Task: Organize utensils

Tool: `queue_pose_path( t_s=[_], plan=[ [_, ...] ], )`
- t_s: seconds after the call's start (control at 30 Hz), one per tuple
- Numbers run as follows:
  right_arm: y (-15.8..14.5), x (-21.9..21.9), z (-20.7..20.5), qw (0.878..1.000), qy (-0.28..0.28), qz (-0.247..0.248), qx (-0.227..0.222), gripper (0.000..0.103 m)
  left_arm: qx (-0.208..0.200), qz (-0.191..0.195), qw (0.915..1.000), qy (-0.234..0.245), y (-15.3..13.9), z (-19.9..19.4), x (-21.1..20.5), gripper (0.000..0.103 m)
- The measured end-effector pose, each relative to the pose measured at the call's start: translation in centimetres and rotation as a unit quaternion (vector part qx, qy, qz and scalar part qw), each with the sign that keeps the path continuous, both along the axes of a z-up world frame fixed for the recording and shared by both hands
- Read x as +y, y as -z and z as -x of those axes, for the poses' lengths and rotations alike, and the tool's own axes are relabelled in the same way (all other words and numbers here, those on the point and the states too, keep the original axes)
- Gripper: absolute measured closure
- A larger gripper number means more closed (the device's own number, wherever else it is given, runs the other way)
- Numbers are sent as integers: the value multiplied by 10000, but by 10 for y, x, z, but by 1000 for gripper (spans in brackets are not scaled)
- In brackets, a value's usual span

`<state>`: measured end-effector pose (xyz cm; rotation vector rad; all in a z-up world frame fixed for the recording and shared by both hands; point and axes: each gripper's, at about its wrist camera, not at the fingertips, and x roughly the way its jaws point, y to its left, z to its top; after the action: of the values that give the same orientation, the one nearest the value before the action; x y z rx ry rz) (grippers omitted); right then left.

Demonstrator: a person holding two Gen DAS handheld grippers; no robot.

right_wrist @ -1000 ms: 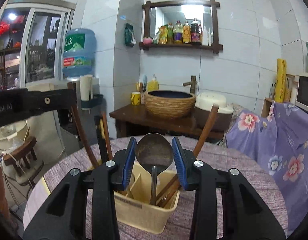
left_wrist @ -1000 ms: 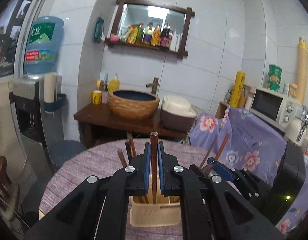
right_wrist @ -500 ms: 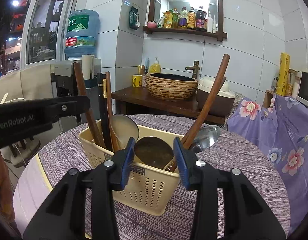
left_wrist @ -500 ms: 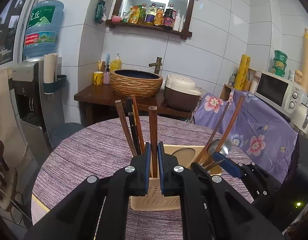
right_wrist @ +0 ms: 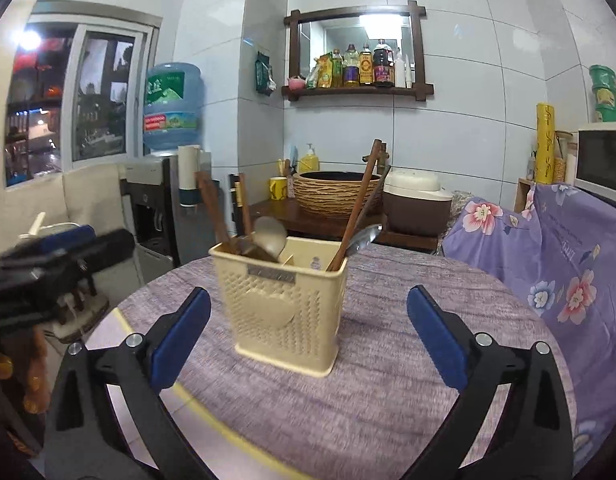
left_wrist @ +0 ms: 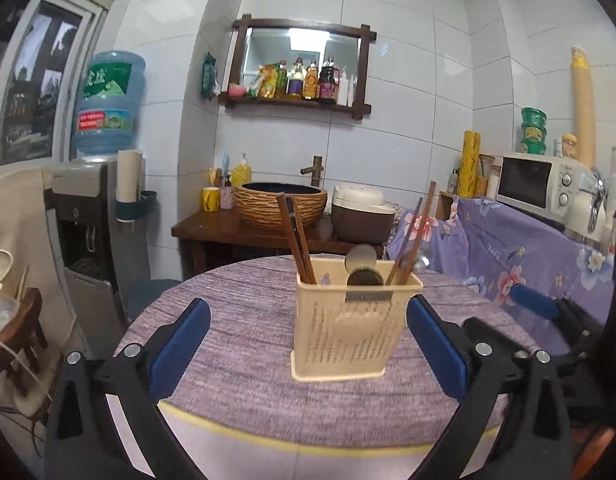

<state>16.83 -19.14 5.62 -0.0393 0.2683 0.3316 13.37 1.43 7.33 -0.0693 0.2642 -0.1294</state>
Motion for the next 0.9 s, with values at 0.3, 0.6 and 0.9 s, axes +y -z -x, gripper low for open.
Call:
queue_pose_path(
  t_s=[0.3,0.6,0.9],
  plan=[
    [56,-13,107,9993,288,222,-88,6,-340,-97,9991,-246,42,92,4,5],
    [68,-16,165,9986,349,262,-293,6,-161,-48,9996,-240,67,126,8,5],
    [66,-14,173,9989,297,218,-306,6,-179,-74,9994,-275,69,129,10,5]
  ],
)
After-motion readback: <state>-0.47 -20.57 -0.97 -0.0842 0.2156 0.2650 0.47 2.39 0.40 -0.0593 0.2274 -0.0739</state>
